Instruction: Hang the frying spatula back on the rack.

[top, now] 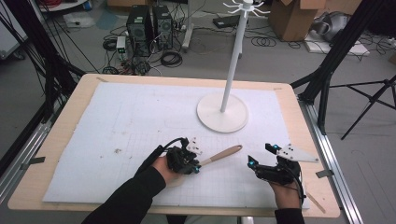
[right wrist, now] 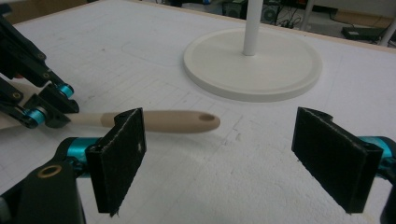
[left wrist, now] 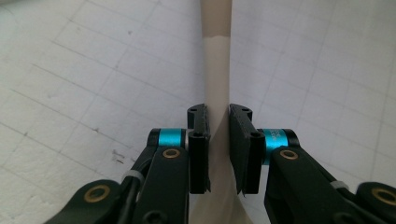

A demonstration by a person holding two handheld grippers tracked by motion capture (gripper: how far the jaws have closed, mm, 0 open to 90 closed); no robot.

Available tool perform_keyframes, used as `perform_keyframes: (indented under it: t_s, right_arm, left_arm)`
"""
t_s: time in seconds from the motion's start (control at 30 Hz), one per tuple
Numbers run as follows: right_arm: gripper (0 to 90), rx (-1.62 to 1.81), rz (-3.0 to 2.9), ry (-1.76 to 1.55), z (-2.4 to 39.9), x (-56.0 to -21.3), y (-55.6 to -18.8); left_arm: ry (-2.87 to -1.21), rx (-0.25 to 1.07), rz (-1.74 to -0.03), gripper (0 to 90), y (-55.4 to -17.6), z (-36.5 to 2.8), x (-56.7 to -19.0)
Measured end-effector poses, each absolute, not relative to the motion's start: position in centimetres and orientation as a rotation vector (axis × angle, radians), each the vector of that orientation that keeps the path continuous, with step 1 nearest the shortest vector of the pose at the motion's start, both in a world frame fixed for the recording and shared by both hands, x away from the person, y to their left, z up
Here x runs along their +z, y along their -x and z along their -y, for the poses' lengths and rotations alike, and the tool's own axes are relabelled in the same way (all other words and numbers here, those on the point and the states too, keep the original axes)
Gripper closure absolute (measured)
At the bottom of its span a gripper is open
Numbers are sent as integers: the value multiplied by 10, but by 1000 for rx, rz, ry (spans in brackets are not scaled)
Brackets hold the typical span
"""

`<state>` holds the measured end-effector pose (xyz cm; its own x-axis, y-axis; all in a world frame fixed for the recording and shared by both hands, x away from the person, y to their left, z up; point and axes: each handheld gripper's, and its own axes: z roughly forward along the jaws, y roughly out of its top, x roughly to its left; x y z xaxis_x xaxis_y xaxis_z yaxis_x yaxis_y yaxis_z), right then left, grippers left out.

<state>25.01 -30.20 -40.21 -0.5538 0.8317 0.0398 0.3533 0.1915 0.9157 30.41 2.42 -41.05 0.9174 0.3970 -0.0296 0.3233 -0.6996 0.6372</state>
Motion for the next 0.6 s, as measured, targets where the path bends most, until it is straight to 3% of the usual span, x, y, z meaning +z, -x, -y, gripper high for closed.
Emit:
perform_keyframes:
  t_s: [0.23,0.6]
  right_arm:
    - [164,1339,-2000,-1107,302,-402,-250]
    - [163,1335,-2005,-1106,301,-403,-250]
  left_arm:
    - [-2307,160,-547,778,-304,-39,-396]
    - [-1989,248,-647,777,-307,-81,-367]
